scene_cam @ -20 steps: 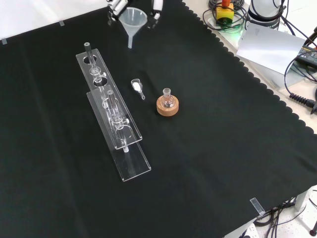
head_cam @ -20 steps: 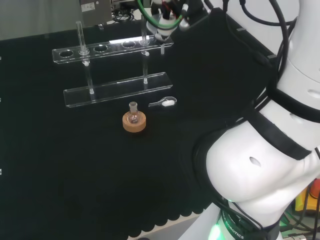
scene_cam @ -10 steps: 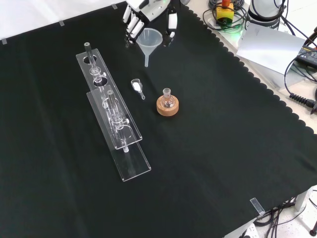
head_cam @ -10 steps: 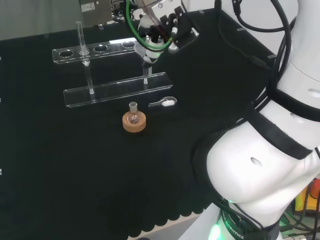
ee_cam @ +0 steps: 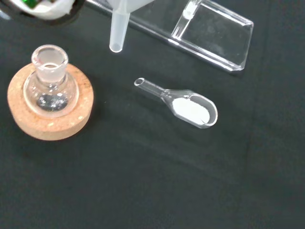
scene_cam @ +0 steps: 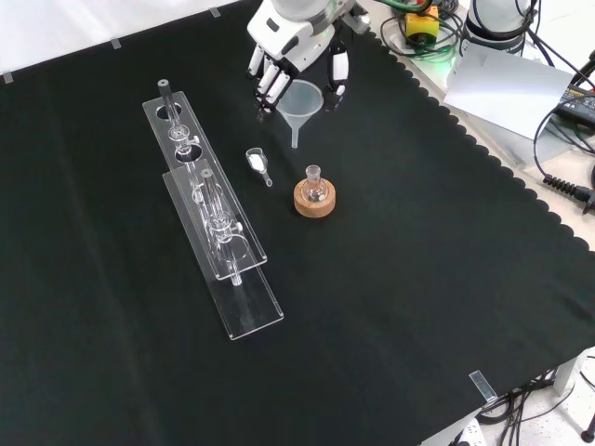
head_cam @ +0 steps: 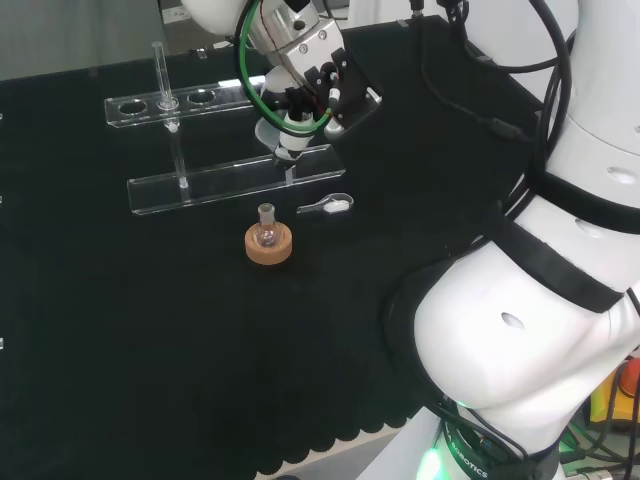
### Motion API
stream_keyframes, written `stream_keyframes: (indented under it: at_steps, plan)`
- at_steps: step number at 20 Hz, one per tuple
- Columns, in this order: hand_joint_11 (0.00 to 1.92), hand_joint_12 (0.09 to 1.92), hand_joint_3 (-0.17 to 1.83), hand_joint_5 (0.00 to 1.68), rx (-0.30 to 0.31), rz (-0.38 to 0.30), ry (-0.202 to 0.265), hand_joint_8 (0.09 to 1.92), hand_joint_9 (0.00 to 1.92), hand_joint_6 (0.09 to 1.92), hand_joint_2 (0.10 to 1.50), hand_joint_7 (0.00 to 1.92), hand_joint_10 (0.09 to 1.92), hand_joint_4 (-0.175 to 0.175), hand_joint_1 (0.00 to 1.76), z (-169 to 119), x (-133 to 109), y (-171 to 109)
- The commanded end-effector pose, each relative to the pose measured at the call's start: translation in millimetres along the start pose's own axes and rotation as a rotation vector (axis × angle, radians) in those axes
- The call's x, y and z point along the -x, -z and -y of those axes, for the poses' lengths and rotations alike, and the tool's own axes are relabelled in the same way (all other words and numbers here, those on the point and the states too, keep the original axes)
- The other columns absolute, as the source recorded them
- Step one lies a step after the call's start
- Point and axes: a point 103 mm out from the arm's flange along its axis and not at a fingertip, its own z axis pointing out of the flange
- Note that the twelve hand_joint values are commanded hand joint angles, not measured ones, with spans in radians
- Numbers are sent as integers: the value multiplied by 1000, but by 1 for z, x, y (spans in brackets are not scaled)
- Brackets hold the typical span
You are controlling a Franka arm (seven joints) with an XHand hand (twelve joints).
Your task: Place the funnel on the round-bottom flask.
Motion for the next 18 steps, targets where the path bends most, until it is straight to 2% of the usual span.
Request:
stream_keyframes:
  at_steps: [1, 18]
  plan:
    - [770, 1126, 627, 719, -2, 17, 16, 725, 1149, 842, 747, 700, 417, -18, 892, 2, -12, -4]
    - [814, 1088, 630, 717, -8, 10, 33, 731, 1163, 842, 748, 697, 398, -27, 900, 4, -29, 1]
